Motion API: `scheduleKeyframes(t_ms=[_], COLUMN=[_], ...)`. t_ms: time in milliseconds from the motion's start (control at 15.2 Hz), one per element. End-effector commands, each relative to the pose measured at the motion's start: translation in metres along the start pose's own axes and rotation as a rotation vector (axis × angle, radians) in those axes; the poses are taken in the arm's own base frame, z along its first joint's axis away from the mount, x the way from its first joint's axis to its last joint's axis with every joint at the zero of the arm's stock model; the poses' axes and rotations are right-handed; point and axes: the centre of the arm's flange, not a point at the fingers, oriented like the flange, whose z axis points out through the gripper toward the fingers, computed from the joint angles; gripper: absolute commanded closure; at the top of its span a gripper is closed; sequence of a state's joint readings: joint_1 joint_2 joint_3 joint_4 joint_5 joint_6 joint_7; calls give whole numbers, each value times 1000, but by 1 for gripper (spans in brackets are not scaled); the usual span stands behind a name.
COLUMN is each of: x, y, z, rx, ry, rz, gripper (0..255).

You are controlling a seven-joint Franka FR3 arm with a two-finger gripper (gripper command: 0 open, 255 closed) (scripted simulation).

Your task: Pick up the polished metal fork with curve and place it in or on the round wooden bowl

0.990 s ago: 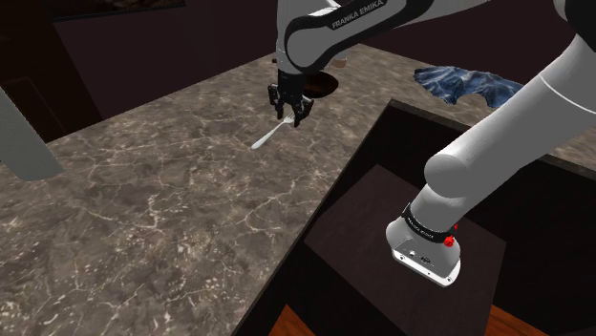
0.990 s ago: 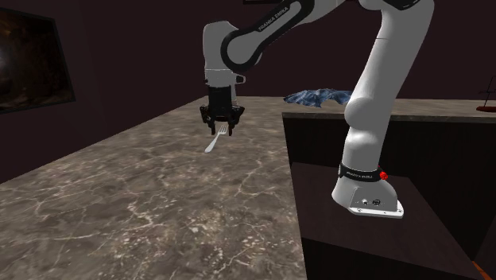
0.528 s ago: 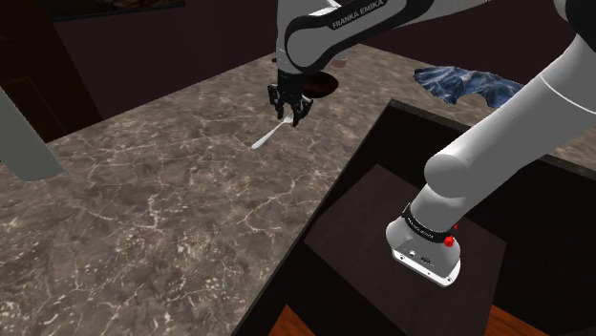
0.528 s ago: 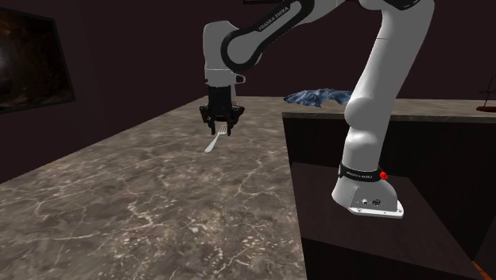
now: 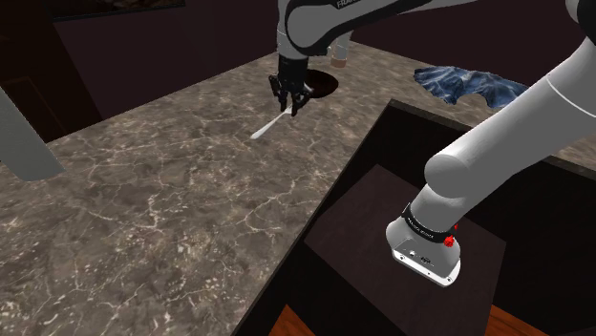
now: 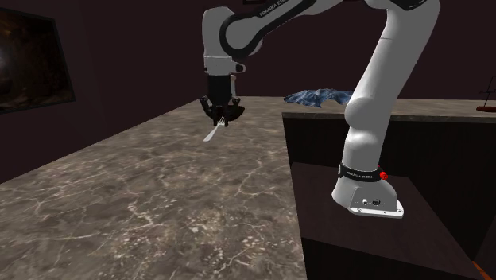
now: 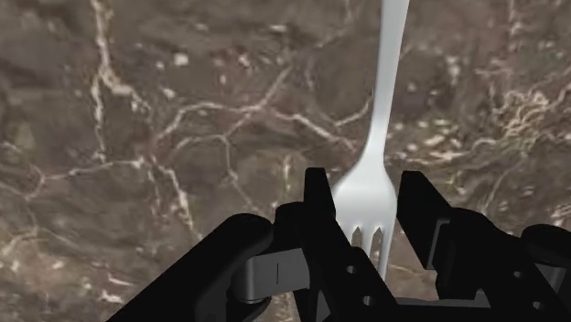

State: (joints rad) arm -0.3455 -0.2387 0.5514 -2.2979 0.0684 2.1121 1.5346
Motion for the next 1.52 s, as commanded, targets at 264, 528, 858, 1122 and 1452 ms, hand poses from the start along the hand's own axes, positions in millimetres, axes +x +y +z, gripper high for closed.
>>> scheduleKeyframes(t_ms=[264,528,858,1122,1452], x=[2,3,5,31,96], y=[-1,-2,-2,-7,-18], z=[-31,-52,-78,-82,-79], rx=[-1,-1,-1,-1,-1], ry=[0,0,0,0,0], rz=[0,0,0,0,0], gripper=[255,255,255,255,255])
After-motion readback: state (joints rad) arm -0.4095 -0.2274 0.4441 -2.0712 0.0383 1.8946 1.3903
